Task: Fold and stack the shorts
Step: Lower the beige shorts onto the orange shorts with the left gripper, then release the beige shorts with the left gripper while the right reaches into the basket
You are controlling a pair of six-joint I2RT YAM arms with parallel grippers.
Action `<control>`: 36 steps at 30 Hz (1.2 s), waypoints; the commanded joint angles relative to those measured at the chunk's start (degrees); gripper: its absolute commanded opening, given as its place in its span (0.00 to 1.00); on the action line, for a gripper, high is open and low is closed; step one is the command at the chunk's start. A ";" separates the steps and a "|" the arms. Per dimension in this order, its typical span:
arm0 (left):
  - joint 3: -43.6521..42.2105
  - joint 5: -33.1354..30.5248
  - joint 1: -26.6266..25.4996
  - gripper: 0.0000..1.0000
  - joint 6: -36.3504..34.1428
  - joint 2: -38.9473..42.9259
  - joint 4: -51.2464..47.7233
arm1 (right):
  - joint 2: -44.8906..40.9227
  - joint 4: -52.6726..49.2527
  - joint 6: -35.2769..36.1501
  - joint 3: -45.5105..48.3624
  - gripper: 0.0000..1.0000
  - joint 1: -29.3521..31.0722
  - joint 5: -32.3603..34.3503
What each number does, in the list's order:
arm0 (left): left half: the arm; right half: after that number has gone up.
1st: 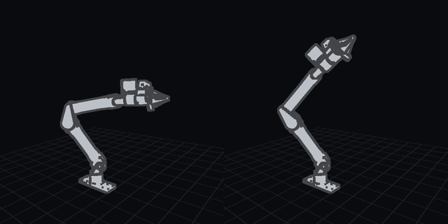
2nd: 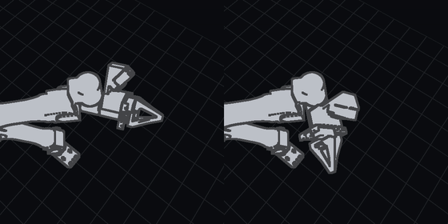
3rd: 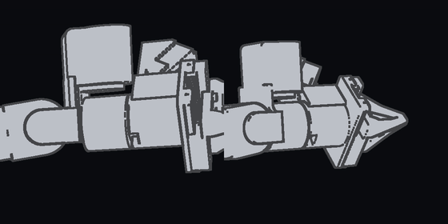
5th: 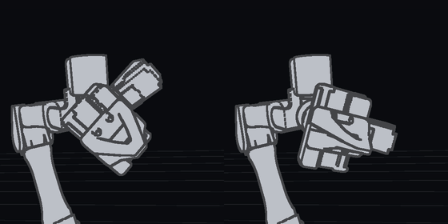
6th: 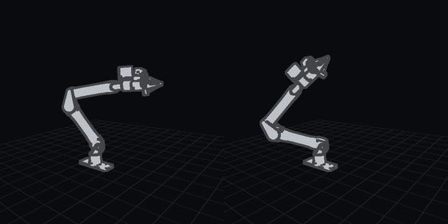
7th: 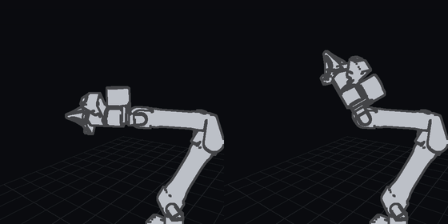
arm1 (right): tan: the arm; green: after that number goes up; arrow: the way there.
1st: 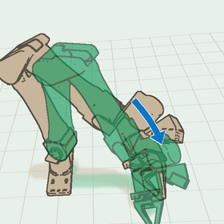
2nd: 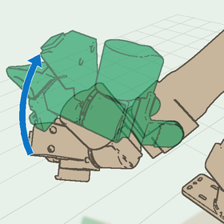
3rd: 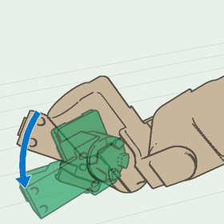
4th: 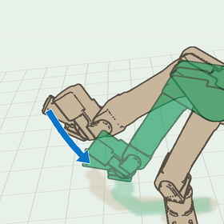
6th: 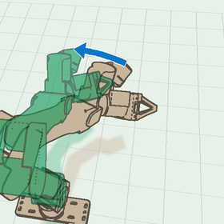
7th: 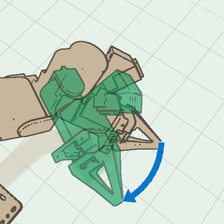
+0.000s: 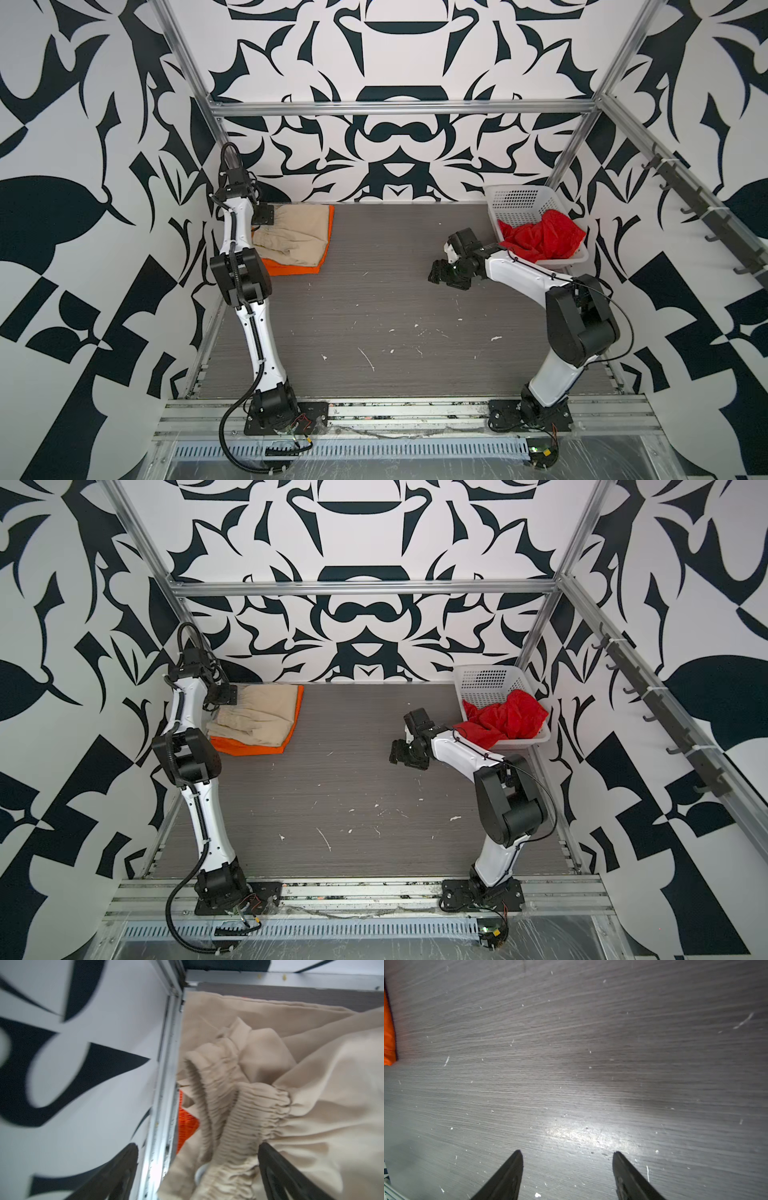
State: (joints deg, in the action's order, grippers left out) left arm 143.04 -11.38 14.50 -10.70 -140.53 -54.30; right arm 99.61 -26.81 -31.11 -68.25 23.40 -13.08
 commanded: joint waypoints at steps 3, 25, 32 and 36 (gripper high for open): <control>-6.25 3.34 -3.24 0.94 2.96 14.81 -0.17 | -2.19 0.96 -0.24 -3.40 0.72 0.21 -0.97; -27.63 5.82 -6.27 0.95 8.28 3.43 9.13 | -4.86 1.86 1.75 -2.94 0.72 0.24 -2.28; -25.88 8.16 -7.09 0.99 10.24 13.44 8.22 | -7.51 -0.10 2.88 -5.88 0.72 -1.83 -3.15; -24.37 8.39 -10.13 0.99 10.61 22.53 7.90 | -8.82 -3.63 5.46 -9.44 0.73 -6.84 -3.28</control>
State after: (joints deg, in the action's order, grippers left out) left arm 116.33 -4.03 6.63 -1.41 -127.61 -45.32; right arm 93.82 -27.70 -28.40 -73.36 20.05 -16.32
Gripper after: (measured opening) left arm 0.995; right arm 0.726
